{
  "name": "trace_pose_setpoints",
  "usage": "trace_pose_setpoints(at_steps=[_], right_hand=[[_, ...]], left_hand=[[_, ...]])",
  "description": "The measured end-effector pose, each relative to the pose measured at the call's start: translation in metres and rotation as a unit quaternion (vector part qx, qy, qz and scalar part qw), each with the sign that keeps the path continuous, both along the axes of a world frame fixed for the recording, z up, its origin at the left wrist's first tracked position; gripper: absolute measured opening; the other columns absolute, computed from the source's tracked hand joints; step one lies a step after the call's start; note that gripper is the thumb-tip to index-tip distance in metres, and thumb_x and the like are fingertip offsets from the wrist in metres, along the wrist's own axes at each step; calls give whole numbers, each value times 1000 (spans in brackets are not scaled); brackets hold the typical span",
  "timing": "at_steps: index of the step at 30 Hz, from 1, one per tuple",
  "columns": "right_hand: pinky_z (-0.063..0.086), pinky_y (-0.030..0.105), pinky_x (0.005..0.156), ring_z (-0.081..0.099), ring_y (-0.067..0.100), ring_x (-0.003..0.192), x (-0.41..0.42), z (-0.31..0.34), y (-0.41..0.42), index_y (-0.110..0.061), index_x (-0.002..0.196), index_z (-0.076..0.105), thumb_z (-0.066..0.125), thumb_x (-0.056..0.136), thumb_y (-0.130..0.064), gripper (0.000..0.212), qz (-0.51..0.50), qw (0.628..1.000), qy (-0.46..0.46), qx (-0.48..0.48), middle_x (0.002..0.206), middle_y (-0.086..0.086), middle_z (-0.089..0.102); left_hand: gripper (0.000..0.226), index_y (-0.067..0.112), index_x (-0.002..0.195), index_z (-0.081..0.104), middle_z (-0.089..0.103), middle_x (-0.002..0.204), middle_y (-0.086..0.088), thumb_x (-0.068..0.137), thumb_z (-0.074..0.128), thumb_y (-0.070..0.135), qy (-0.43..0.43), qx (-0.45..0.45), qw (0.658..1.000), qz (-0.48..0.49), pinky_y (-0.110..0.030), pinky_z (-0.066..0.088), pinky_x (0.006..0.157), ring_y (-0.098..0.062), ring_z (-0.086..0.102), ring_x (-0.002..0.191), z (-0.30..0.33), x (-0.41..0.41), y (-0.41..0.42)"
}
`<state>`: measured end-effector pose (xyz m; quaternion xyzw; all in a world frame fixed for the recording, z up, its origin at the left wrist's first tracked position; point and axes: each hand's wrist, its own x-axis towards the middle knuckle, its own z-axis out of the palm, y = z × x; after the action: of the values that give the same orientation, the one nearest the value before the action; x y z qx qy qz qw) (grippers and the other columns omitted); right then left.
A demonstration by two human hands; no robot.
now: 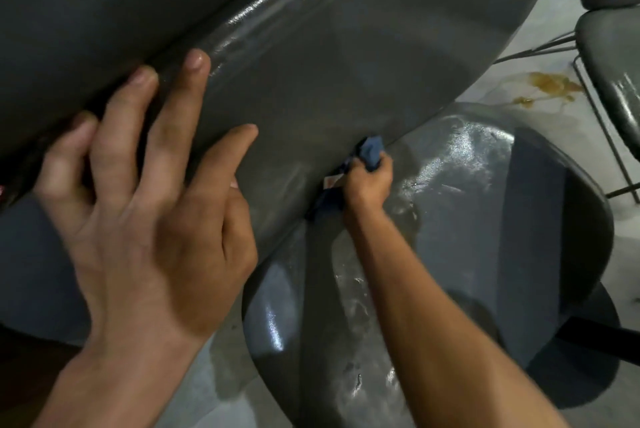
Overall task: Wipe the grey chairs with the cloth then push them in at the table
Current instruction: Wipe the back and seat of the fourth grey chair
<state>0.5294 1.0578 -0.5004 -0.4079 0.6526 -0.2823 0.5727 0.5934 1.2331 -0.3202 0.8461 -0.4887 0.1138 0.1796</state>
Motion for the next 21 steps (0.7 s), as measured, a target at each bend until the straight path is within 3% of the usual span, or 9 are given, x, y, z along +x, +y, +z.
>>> trace_pose_setpoints(at_steps=[3, 6, 11, 15, 17, 21], right_hand=[[54, 41, 97, 67, 28, 106, -4, -9, -40, -20, 123, 60, 63, 85, -27, 40, 4, 999, 34, -5, 114, 7, 70], [44, 26, 94, 62, 23, 111, -7, -3, -14, -16, 133, 57, 62, 96, -19, 37, 26, 998, 58, 12, 121, 7, 66], [44, 24, 90, 61, 22, 105, -10, -13, 98, -9, 131, 59, 64, 94, -12, 37, 112, 989, 27, 96, 122, 11, 67], [52, 39, 98, 66, 28, 108, -1, -15, 62, -11, 124, 65, 67, 89, -13, 36, 39, 993, 35, 106, 118, 13, 70], [53, 40, 98, 66, 29, 110, 1, -13, 28, -14, 128, 64, 68, 89, -18, 39, 15, 995, 35, 91, 119, 12, 70], [56, 53, 93, 68, 33, 103, -13, 3, 32, -18, 125, 62, 68, 80, -31, 48, 81, 991, 8, 111, 112, 11, 71]], left_hand=[[38, 22, 134, 61, 27, 168, -5, 103, 41, 13, -35, -11, 999, -3, -69, 37, 107, -39, 29, 150, 0, -5, 3], [37, 23, 132, 62, 26, 168, -4, 102, 44, 12, -48, -5, 999, 11, -69, 38, 107, -39, 28, 150, -1, -5, 0], [37, 25, 130, 62, 29, 167, -6, 100, 49, 9, -73, -2, 997, 37, -68, 39, 106, -35, 26, 150, -5, -10, -1], [37, 26, 132, 60, 23, 169, -5, 101, 47, 9, -61, -2, 998, 22, -67, 36, 109, -37, 26, 152, -11, -5, 2], [37, 27, 132, 59, 16, 170, -1, 102, 46, 10, -48, 3, 999, 17, -67, 32, 112, -37, 24, 153, -12, -3, -1], [32, 29, 125, 68, 30, 166, -8, 100, 54, 14, -109, 3, 992, 56, -61, 23, 115, -34, 24, 151, -9, -13, -5]])
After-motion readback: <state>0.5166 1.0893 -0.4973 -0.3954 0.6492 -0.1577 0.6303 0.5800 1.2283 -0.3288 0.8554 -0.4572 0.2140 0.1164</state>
